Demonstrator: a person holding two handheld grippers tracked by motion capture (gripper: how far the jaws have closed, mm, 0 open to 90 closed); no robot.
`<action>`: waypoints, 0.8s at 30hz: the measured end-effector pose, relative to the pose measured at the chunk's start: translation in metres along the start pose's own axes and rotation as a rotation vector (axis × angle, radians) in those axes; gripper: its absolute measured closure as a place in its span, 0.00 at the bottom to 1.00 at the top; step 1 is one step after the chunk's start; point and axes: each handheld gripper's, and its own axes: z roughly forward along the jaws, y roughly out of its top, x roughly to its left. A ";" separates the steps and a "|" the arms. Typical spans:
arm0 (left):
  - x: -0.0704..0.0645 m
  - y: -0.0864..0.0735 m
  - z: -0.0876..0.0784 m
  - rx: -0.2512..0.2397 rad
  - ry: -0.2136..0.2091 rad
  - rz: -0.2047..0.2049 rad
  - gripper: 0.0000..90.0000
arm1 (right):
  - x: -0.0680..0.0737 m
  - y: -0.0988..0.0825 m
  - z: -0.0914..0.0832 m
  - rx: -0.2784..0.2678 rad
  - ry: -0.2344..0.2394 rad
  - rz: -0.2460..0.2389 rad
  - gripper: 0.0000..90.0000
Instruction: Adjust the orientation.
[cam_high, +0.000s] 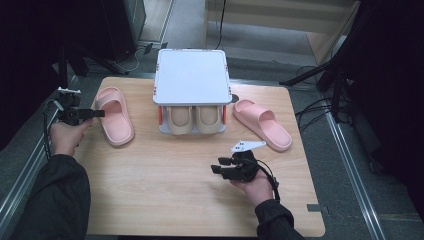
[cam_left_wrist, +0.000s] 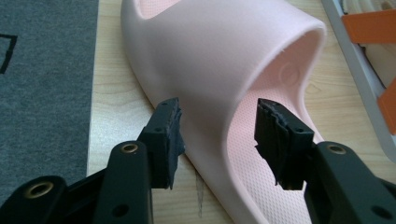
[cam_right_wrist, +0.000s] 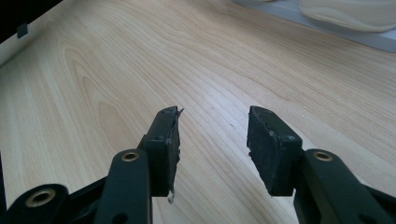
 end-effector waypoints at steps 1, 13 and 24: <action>0.000 0.001 0.002 0.002 0.003 -0.003 0.55 | 0.000 -0.001 -0.001 0.000 -0.002 0.003 0.61; 0.001 0.006 0.019 -0.030 0.033 -0.020 0.58 | -0.004 -0.011 -0.014 -0.015 -0.042 0.041 0.61; -0.001 0.005 0.016 -0.048 0.077 0.013 0.76 | -0.005 -0.011 -0.015 -0.023 -0.050 0.046 0.60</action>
